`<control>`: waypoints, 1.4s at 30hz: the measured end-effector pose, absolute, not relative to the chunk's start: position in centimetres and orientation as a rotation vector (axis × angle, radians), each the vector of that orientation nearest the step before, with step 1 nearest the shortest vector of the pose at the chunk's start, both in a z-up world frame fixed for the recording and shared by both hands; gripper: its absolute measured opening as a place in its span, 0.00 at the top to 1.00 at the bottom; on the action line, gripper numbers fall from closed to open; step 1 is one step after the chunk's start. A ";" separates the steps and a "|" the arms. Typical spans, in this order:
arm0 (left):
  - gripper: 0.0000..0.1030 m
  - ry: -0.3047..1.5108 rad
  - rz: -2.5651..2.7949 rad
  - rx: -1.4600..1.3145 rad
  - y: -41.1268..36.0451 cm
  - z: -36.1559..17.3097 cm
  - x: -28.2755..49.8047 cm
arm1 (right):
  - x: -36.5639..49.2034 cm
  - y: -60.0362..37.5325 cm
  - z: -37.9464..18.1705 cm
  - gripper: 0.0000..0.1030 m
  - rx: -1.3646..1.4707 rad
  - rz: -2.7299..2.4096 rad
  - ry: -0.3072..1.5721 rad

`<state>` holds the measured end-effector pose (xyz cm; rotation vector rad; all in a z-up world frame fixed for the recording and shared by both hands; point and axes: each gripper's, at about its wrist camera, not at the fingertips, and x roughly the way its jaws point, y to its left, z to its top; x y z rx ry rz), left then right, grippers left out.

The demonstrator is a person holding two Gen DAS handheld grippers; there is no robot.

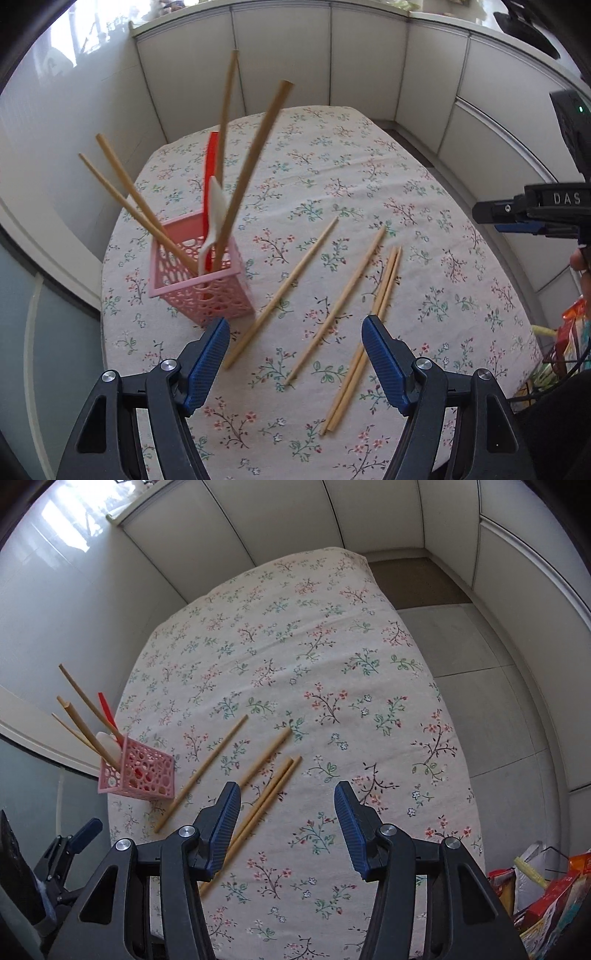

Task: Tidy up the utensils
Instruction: 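Lower the left tool onto a loose wooden chopstick and close it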

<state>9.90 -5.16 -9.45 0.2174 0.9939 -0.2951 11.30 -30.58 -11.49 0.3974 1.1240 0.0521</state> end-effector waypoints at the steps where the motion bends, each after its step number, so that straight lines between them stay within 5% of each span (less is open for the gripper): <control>1: 0.27 0.995 -0.304 0.237 -6.0 -9.8 9.8 | 11.3 -30.8 -11.5 0.46 0.402 0.051 1.130; 8: 0.31 1.052 -0.323 0.270 -10.5 -12.9 12.3 | 11.5 -32.8 -12.7 0.45 0.420 0.014 1.177; 15: 0.70 1.158 -0.367 0.224 -13.7 -16.8 18.1 | 12.1 -35.0 -14.7 0.45 0.432 -0.020 1.241; 32: 0.74 1.260 -0.359 0.311 -20.1 -19.8 24.3 | 12.8 -37.8 -15.3 0.45 0.515 -0.006 1.264; 36: 0.90 1.279 -0.355 0.317 -20.0 -19.8 24.3 | 12.8 -38.0 -15.4 0.45 0.525 -0.010 1.266; 42: 0.93 1.258 -0.346 0.324 -18.1 -18.9 22.2 | 12.7 -38.2 -15.1 0.45 0.528 -0.011 1.258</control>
